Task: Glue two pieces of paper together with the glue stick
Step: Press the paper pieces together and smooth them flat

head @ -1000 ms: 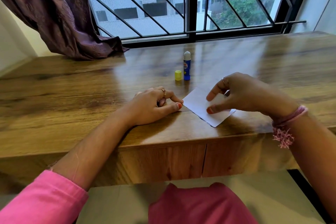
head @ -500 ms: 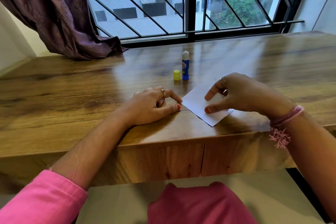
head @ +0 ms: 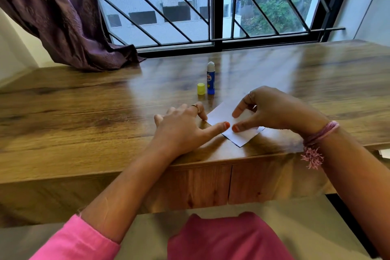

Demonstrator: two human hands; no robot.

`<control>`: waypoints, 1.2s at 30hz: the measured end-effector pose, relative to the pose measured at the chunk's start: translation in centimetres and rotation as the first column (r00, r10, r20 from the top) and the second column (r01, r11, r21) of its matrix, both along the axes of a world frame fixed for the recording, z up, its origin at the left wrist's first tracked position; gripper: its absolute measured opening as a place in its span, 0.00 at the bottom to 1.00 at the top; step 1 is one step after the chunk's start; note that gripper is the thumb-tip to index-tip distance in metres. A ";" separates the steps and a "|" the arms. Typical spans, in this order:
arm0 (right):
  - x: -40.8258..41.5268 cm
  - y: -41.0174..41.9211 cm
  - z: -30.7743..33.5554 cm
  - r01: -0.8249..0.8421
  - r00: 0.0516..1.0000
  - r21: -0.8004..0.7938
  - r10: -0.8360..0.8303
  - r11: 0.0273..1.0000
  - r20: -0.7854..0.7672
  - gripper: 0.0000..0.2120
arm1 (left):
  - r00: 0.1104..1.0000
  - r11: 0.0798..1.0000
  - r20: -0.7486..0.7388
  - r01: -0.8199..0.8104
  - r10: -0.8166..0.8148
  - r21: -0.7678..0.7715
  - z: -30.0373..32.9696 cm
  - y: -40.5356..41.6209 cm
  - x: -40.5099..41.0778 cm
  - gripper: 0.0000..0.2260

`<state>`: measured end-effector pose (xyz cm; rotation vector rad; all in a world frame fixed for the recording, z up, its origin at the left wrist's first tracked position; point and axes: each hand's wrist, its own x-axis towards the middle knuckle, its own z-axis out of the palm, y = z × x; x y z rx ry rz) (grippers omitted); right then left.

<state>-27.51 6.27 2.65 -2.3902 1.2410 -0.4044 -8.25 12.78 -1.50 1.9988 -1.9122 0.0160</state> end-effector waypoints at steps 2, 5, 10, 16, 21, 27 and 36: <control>0.0 0.0 0.0 0.003 1.000 -0.010 -0.003 1.000 -0.005 0.13 | 0.999 0.999 0.029 -0.025 0.024 0.025 -0.1 0.0 -0.1 0.29; 0.1 0.1 0.0 0.002 1.000 -0.006 -0.002 1.000 -0.003 0.13 | 0.998 0.997 0.043 -0.050 0.047 0.063 -0.3 -0.1 -0.2 0.31; 0.1 0.2 0.0 -0.009 1.000 -0.005 0.008 1.000 -0.003 0.14 | 0.996 0.994 0.059 -0.070 0.065 0.089 -0.4 0.1 -0.2 0.36; 0.1 0.7 -0.2 0.012 1.000 -0.078 -0.011 0.997 0.017 0.15 | 0.993 0.988 0.071 -0.099 0.091 0.120 -0.7 0.3 -0.7 0.44; -0.9 1.0 -0.7 0.014 0.996 -0.128 -0.002 0.992 0.092 0.15 | 0.993 0.982 0.079 -0.101 0.089 0.158 -0.8 0.4 -0.8 0.44; -3.9 0.9 -1.8 0.105 0.942 -0.206 -0.031 0.973 0.335 0.07 | 0.993 0.983 0.080 -0.104 0.092 0.152 -0.9 0.4 -0.7 0.44; -5.9 4.6 -3.5 -0.128 0.976 -0.248 0.166 0.960 0.140 0.13 | 0.991 0.986 0.088 -0.106 0.096 0.127 -1.0 0.4 -0.8 0.46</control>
